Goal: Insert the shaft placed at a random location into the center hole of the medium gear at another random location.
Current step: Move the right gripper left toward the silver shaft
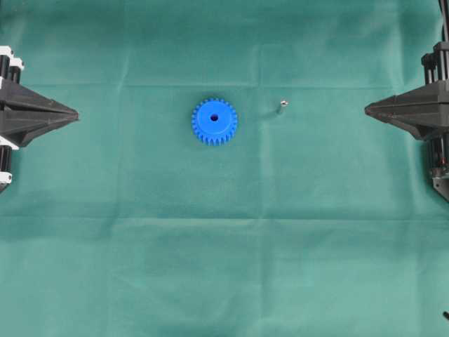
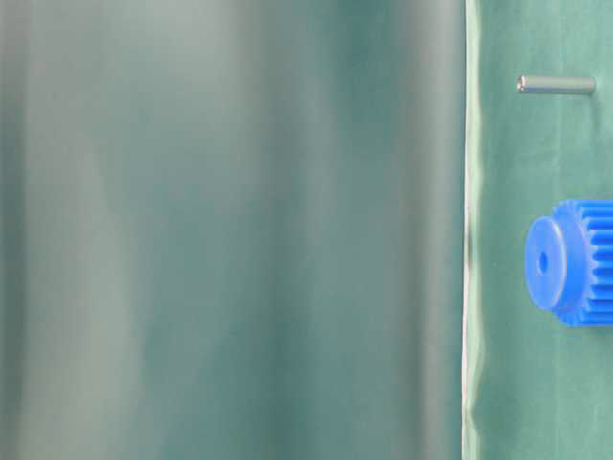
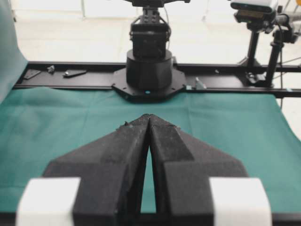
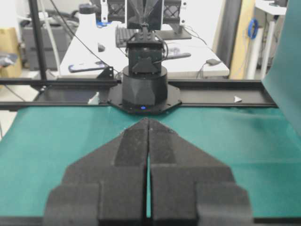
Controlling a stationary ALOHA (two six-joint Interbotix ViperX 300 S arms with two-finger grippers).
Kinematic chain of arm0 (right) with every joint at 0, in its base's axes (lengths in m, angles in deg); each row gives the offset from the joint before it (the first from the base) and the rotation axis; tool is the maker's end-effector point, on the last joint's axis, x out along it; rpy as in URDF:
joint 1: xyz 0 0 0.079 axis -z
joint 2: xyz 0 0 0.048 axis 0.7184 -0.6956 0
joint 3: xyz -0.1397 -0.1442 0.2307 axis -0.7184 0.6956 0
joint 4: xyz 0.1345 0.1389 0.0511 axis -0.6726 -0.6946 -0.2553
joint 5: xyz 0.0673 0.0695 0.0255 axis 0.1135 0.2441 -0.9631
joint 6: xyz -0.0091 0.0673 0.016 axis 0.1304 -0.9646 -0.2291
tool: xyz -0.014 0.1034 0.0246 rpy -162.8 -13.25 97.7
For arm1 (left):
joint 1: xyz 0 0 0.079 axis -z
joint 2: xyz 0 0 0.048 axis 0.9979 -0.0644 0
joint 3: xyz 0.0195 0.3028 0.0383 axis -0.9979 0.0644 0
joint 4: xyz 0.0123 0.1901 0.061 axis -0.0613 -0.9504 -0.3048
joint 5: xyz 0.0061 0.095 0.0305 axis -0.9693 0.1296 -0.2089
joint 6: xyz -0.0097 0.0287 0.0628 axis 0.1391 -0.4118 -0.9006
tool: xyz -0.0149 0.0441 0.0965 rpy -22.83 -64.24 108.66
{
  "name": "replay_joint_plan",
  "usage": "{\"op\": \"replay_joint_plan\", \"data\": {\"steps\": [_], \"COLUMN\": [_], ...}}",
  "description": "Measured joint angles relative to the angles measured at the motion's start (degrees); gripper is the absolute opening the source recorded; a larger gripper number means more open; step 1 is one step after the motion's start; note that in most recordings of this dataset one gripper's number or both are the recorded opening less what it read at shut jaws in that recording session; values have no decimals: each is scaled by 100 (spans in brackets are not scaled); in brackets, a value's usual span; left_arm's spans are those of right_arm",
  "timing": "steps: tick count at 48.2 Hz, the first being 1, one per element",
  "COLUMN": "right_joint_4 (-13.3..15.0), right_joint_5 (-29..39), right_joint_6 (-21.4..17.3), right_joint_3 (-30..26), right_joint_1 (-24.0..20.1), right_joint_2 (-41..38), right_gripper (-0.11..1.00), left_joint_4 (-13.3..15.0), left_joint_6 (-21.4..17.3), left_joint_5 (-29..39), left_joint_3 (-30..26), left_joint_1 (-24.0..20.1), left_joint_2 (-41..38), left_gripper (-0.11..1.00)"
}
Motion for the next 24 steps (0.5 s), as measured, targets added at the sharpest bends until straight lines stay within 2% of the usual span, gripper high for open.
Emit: {"op": "replay_joint_plan", "data": {"steps": [18, 21, 24], "right_joint_4": [0, 0, 0], "right_joint_5": [0, 0, -9], "right_joint_6": [0, 0, 0], "right_joint_3": [0, 0, 0], "right_joint_1": [264, 369, 510], "right_joint_2": [-396, -510, -668], "right_gripper": [2, 9, 24], "left_joint_4": [-53, -53, -53], "left_joint_6": [9, 18, 18], "left_joint_5": [299, 308, 308], "left_joint_3": [-9, 0, 0], "left_joint_1": [0, -9, -18], "left_joint_2": [-9, -9, -9], "left_gripper": [0, 0, 0]}}
